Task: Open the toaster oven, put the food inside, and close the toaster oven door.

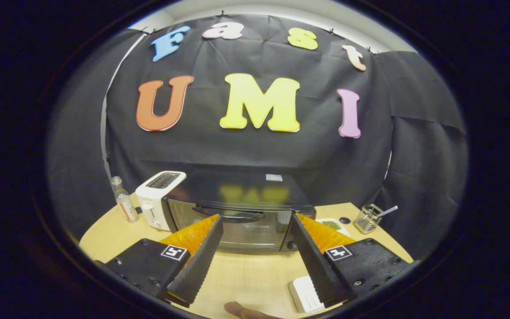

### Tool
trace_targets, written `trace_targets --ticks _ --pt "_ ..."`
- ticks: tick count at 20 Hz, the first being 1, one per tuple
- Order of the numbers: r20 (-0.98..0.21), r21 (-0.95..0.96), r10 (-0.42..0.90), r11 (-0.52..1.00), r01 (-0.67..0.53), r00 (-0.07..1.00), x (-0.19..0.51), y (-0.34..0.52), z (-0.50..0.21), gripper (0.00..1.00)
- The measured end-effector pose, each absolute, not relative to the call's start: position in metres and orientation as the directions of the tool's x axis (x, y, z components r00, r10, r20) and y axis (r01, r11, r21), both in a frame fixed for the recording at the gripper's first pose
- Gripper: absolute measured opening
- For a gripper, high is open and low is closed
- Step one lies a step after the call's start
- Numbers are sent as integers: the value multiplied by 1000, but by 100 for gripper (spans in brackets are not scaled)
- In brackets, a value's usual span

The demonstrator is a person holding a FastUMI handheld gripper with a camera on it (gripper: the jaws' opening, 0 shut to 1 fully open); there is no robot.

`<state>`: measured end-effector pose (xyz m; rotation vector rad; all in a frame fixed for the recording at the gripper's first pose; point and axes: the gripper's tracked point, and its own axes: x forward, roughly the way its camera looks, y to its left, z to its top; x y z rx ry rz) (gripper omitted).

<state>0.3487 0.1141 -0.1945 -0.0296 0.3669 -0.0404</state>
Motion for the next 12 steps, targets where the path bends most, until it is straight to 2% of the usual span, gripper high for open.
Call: trace_targets --ticks 7,12 --pt "-131 -35 -139 990 136 982 240 67 -42 98" --pt "-62 -30 -205 979 204 977 164 36 15 98"
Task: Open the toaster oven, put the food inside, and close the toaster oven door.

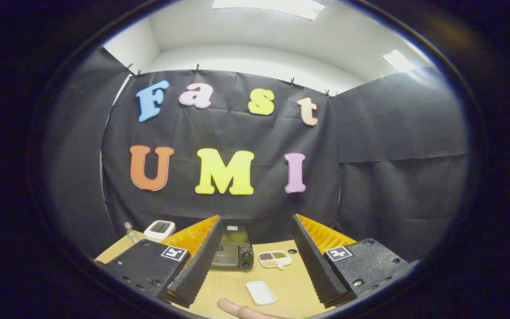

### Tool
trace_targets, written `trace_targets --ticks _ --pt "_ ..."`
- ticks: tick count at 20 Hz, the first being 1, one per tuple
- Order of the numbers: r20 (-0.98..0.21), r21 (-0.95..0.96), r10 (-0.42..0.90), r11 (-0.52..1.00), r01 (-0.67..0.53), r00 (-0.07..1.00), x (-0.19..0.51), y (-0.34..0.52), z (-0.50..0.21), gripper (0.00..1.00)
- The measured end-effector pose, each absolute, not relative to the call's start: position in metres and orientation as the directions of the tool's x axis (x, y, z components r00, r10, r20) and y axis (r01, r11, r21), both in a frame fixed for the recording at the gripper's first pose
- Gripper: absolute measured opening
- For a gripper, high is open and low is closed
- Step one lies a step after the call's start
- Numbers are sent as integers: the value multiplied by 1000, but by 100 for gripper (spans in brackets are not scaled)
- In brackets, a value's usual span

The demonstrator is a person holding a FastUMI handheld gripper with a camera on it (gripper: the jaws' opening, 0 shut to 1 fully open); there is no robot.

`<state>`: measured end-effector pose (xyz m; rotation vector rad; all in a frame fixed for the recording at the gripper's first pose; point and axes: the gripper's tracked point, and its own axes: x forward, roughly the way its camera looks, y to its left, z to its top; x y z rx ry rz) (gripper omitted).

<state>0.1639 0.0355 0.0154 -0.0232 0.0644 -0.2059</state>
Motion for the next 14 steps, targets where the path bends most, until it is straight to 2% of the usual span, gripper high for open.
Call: trace_targets --ticks 7,14 --pt "17 -19 -189 982 190 982 78 34 19 98" --pt "-9 -6 -193 981 193 981 71 28 -4 98"
